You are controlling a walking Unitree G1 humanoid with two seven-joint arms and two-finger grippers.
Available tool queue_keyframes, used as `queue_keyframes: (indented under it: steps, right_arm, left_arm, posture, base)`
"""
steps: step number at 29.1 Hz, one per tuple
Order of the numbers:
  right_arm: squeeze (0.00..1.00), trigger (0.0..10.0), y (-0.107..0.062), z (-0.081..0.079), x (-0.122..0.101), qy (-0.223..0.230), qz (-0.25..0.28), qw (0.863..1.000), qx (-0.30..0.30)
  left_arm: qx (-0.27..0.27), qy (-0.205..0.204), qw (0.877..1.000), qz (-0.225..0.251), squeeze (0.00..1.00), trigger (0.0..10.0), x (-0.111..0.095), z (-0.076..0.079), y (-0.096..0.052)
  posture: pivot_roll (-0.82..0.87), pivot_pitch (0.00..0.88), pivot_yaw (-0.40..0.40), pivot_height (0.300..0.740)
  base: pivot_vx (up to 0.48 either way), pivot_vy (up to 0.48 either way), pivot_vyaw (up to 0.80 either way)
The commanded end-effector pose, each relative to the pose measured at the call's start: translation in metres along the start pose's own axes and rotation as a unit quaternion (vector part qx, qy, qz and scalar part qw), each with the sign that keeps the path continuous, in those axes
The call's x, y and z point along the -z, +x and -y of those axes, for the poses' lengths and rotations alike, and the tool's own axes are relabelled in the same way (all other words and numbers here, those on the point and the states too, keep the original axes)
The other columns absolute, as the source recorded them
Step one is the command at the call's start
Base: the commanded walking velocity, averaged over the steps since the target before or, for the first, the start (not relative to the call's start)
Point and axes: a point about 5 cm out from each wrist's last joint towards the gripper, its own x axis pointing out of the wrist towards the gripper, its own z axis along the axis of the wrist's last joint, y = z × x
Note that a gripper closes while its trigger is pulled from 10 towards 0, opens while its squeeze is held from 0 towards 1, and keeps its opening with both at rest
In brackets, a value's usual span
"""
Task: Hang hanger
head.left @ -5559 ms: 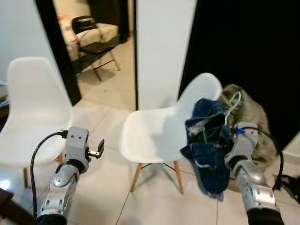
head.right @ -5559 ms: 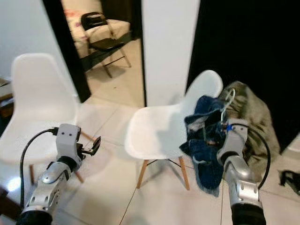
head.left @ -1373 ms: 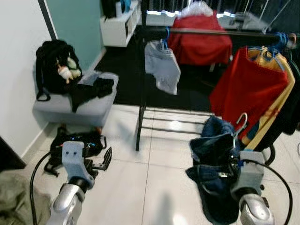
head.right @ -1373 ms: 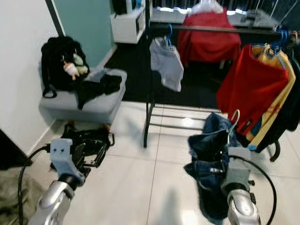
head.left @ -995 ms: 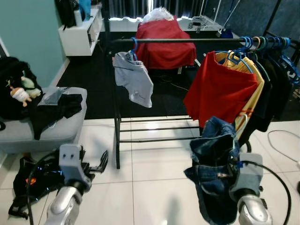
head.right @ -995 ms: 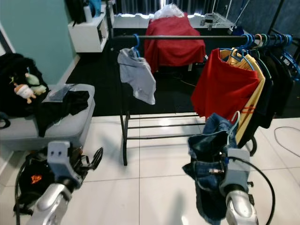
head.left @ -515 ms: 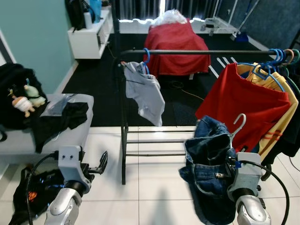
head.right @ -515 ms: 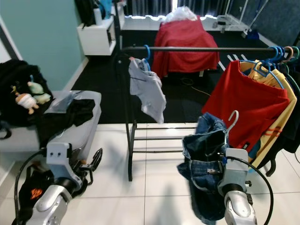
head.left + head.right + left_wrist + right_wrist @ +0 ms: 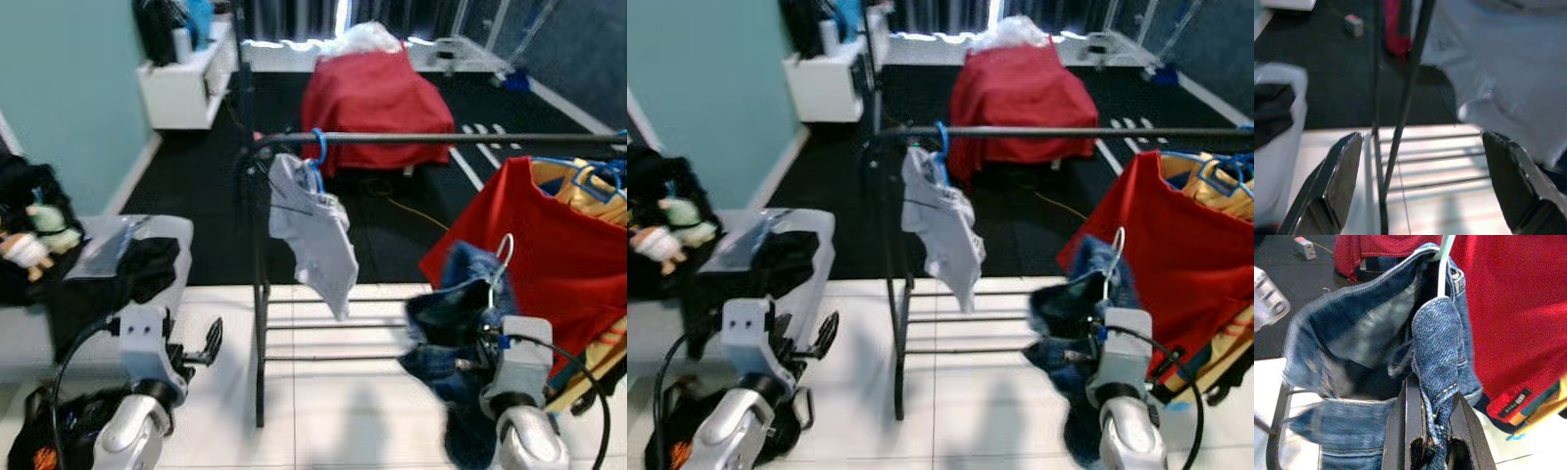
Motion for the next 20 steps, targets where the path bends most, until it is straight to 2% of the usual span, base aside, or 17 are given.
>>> queue_keyframes:
  steps: [1, 4, 9, 12, 18, 20]
  right_arm:
    - [0.00, 10.0, 0.0007, 0.0046, -0.0108, 0.002, 0.028, 1.000, 0.009]
    - [0.00, 10.0, 0.0006, 0.0048, -0.0104, 0.003, 0.028, 1.000, 0.008]
    - [0.00, 10.0, 0.0004, 0.0051, -0.0100, 0.004, 0.027, 1.000, 0.006]
    - [0.00, 10.0, 0.0005, 0.0053, -0.0094, 0.008, 0.025, 1.000, 0.004]
    - [0.00, 10.0, 0.0024, 0.0040, -0.0106, -0.003, 0.020, 1.000, -0.020]
    - [0.00, 10.0, 0.0028, 0.0026, -0.0118, -0.011, 0.022, 0.999, -0.028]
  left_arm:
    - [0.001, -0.001, 1.000, -0.009, 0.00, 10.0, 0.0039, 0.0011, -0.0017]
    - [-0.003, -0.003, 1.000, -0.009, 0.00, 10.0, 0.0041, 0.0005, -0.0021]
    - [-0.004, -0.006, 1.000, -0.016, 0.00, 10.0, 0.0057, 0.0000, -0.0026]
    - [-0.004, -0.005, 1.000, -0.015, 0.00, 10.0, 0.0057, 0.0003, -0.0026]
    - [-0.010, -0.012, 1.000, -0.011, 0.00, 10.0, 0.0051, 0.0007, -0.0021]
    - [-0.011, -0.013, 1.000, -0.011, 0.00, 10.0, 0.0053, 0.0006, -0.0021]
  posture:
    - [-0.04, 0.058, -0.011, 0.740]
    - [-0.05, 0.056, -0.011, 0.740]
    - [-0.05, 0.052, -0.010, 0.740]
    - [-0.05, 0.052, -0.009, 0.740]
    - [-0.05, 0.052, -0.016, 0.740]
    - [-0.05, 0.053, -0.013, 0.740]
  base:
    - [0.480, 0.000, 0.00]
    - [0.160, 0.000, 0.00]
    - [0.000, -0.458, 0.00]
    - [0.000, -0.416, 0.80]
    - [0.000, 0.000, 0.74]
    - [0.000, 0.000, 0.00]
